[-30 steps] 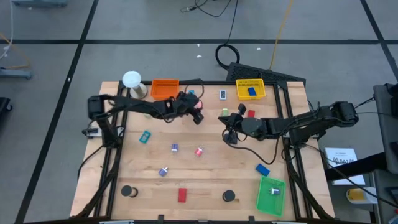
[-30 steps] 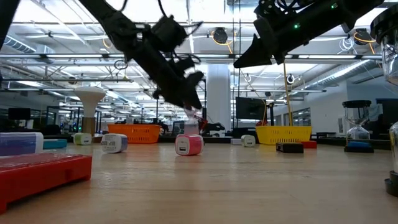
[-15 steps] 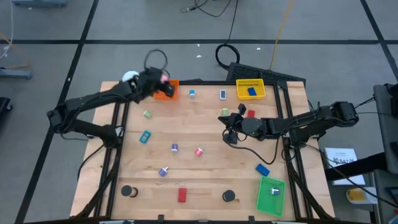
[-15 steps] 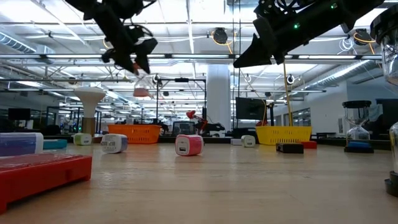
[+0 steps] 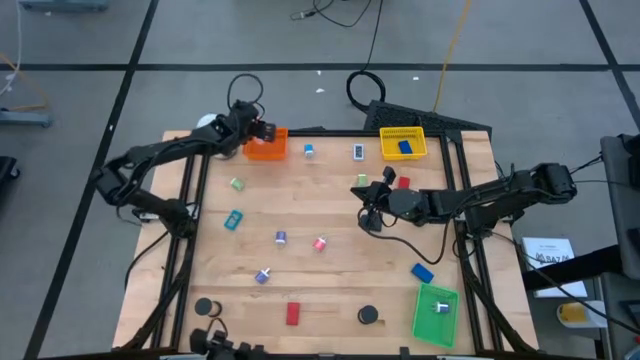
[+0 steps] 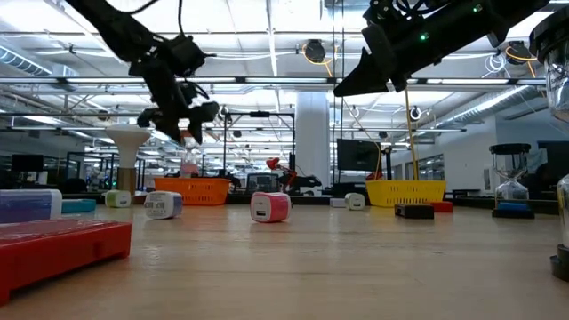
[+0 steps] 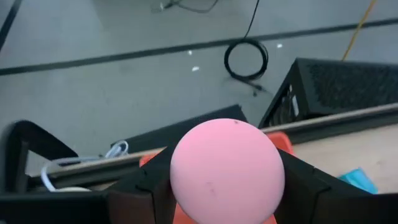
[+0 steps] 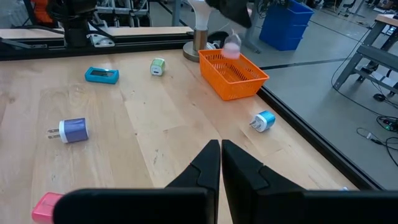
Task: Pick & Place Office items
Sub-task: Put the pink hourglass into the orange basket
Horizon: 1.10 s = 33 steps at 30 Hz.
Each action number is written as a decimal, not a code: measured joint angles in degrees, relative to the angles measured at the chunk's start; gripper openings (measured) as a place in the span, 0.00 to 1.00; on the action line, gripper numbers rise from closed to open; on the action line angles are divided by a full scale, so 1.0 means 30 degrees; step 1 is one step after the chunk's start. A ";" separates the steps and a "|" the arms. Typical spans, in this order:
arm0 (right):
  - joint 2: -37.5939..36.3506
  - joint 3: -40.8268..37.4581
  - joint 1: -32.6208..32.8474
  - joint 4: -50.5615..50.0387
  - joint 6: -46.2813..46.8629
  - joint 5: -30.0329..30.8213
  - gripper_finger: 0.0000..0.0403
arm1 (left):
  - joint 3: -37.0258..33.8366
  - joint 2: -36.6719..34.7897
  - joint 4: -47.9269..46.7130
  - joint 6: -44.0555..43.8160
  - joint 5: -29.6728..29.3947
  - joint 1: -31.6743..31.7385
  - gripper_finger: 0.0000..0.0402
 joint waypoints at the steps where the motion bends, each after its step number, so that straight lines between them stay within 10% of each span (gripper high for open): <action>1: 0.0001 0.0000 0.0000 -0.0001 0.0000 -0.0003 0.03 | -0.0067 0.0235 0.0318 -0.0033 0.0006 -0.0010 0.48; 33: -0.0003 0.0000 -0.0002 -0.0003 -0.0005 -0.0003 0.03 | -0.0330 0.4062 0.5177 -0.0583 -0.0116 -0.1180 0.48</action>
